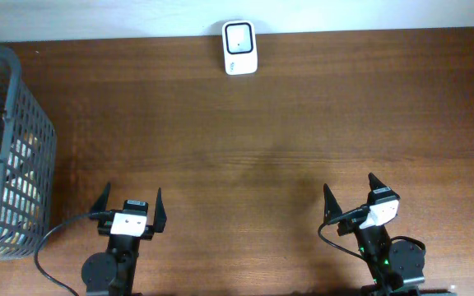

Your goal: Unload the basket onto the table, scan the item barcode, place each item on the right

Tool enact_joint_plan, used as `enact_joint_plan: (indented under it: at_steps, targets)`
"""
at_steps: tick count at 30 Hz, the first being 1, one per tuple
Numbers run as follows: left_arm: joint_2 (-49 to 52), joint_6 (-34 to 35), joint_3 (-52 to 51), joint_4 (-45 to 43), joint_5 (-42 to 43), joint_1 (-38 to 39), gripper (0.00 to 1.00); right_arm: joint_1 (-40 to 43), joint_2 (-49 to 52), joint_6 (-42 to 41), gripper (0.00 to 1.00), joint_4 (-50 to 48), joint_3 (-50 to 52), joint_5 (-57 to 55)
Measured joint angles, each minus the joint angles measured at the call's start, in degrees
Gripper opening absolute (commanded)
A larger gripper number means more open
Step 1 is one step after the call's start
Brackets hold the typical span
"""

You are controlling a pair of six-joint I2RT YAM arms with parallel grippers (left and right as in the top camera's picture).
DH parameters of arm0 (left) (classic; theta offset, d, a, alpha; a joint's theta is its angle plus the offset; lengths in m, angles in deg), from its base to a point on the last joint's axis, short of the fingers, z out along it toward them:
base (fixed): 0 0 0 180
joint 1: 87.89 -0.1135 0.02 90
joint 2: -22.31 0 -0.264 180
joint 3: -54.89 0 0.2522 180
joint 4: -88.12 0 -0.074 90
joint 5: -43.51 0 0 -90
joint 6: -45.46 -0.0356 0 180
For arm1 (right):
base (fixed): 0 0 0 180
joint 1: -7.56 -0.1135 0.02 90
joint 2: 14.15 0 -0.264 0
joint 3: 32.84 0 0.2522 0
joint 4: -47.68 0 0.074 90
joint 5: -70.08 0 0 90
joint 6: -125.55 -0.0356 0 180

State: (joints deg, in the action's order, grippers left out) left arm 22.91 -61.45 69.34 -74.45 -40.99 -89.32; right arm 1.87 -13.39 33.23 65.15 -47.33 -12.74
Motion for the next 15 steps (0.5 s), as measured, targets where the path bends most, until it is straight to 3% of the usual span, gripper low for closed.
enact_joint_plan:
  at_steps: [5,10,13,14,15]
  targets:
    - [0.87,3.08,2.12,-5.79,-0.22,0.00,0.99,0.00,0.00,0.00,0.99,0.00,0.00,0.00]
    - [14.38,3.48,20.06,-4.50,-0.17,0.00,0.99,0.00,0.31,0.00,0.99,-0.15,-0.02,-0.04]
    - [31.36,3.63,40.26,5.05,-0.17,0.04,0.99,0.00,0.33,0.00,0.99,-0.13,-0.02,-0.04]
    - [39.52,3.69,51.17,11.23,-0.20,0.04,0.99,0.00,0.24,0.00,0.99,0.09,0.00,-0.04]
    - [46.69,3.87,62.60,23.32,-0.20,0.04,0.99,0.00,0.26,0.00,0.99,0.09,0.00,-0.07]
